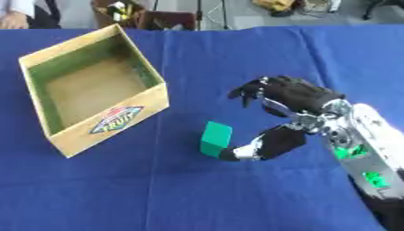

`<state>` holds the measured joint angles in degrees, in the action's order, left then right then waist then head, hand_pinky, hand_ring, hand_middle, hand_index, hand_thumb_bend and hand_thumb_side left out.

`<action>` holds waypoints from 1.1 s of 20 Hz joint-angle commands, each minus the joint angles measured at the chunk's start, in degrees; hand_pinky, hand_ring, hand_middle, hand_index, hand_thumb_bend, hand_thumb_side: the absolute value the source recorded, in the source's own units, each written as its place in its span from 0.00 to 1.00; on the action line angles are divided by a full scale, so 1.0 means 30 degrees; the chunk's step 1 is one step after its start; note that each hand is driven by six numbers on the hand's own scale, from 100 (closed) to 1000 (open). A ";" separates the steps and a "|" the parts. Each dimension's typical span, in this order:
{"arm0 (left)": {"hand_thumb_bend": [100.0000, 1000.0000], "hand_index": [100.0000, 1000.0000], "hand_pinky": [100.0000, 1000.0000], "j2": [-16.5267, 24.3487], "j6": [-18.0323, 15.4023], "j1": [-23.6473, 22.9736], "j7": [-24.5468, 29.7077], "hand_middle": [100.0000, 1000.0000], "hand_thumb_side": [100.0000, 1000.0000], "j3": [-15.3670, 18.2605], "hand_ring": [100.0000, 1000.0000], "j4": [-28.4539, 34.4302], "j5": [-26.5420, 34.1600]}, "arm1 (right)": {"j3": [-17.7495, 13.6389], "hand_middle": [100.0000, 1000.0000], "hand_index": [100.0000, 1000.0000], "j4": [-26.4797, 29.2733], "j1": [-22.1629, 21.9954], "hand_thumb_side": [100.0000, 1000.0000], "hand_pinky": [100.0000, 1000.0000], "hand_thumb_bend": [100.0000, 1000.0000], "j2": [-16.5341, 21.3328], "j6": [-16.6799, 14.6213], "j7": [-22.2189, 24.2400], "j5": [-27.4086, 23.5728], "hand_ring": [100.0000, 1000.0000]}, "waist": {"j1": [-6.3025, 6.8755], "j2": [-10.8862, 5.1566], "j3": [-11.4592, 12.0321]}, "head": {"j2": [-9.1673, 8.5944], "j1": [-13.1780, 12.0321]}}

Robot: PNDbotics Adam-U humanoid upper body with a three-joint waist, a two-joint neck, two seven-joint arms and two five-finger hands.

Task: Pick up objects on the table and place them in the box.

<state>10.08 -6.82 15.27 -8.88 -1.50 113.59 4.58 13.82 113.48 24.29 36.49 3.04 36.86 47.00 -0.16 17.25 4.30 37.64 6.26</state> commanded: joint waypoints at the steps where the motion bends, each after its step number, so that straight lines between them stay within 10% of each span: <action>1: 0.00 0.80 0.64 0.0271 0.0020 0.0112 0.0061 0.70 1.00 -0.0059 0.65 0.0334 0.0145 | 0.0202 0.62 0.89 0.0372 0.0342 0.80 0.75 0.61 0.0165 0.0198 0.0564 0.0606 0.75 | -0.0043 -0.0411 0.0005 | -0.0089 0.0085; 22: 0.00 0.79 0.64 0.0138 0.0067 0.0158 0.0214 0.69 1.00 -0.0130 0.65 0.0334 0.0192 | 0.1497 0.68 0.89 -0.2208 0.0945 0.71 0.73 0.51 -0.1121 0.0834 0.1114 0.2838 0.77 | -0.0086 0.0038 0.0310 | -0.0477 0.0419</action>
<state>10.04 -6.49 15.20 -8.49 -1.80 113.59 4.96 18.44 107.08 26.29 32.63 5.53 40.50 54.71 -0.47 18.21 5.18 36.94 7.24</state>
